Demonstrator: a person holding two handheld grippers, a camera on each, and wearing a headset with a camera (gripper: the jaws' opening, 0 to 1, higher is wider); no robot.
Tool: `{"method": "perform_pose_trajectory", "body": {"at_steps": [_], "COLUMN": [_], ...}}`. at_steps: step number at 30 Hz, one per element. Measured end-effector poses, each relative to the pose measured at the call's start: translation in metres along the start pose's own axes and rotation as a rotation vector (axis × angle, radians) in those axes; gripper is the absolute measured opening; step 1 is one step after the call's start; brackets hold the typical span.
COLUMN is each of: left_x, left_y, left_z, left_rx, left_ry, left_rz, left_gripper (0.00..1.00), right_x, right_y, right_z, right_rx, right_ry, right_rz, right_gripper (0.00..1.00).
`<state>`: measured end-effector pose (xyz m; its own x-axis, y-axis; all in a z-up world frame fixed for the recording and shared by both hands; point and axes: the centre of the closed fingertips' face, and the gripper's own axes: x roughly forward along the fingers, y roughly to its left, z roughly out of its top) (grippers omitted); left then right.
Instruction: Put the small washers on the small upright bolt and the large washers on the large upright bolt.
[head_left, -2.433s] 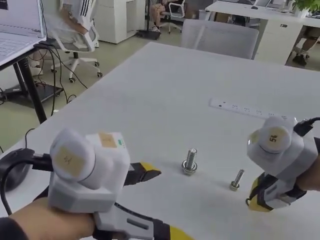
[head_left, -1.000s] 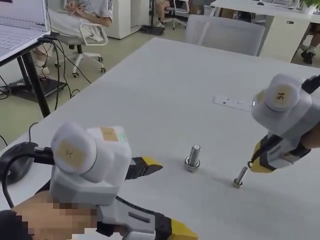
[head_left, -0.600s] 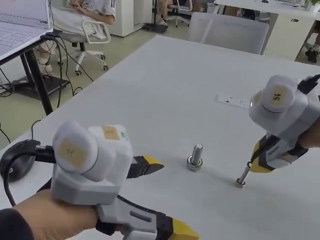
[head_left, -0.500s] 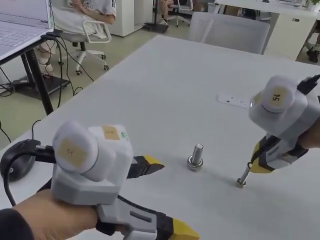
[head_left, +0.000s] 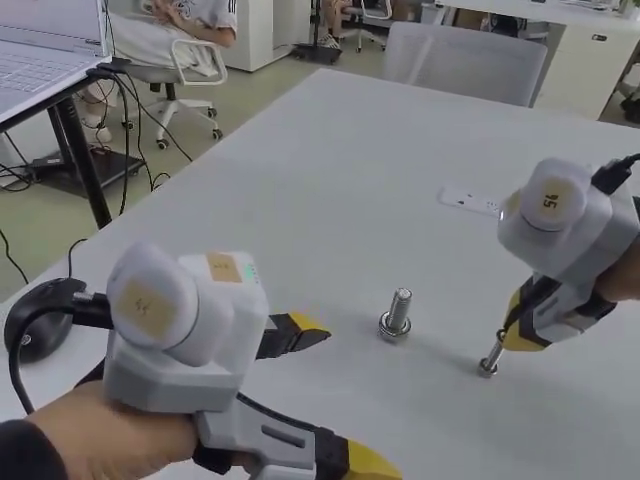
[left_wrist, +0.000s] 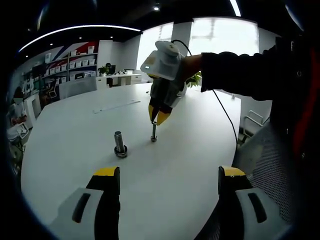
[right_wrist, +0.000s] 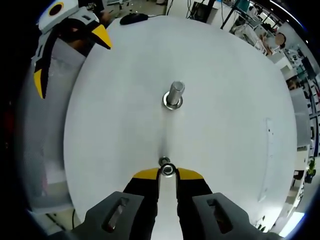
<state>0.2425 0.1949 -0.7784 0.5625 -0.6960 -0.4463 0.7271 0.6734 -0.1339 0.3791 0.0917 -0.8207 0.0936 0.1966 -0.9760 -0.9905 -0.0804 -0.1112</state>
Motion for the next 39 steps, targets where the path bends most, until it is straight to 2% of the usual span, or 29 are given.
{"method": "perform_pose_trajectory", "body": {"at_steps": [9,31,39], "left_x": [0.0,0.001,0.001], "left_y": [0.001,0.002,0.003], "left_z": [-0.001,-0.004,-0.005], "left_rx": [-0.002,-0.011,-0.012], "left_ry": [0.001,0.015,0.019], "left_rz": [0.0,0.008,0.01], "left_gripper": [0.8,0.8,0.8], "right_x": [0.005,0.034,0.036], "right_y": [0.002,0.008,0.008], "right_z": [0.0,-0.005,-0.006], "right_rx": [0.009,0.025,0.028], "right_ry": [0.002,0.011,0.012], "right_rz": [0.013,0.054,0.059], "right_gripper": [0.14,0.14,0.14]}}
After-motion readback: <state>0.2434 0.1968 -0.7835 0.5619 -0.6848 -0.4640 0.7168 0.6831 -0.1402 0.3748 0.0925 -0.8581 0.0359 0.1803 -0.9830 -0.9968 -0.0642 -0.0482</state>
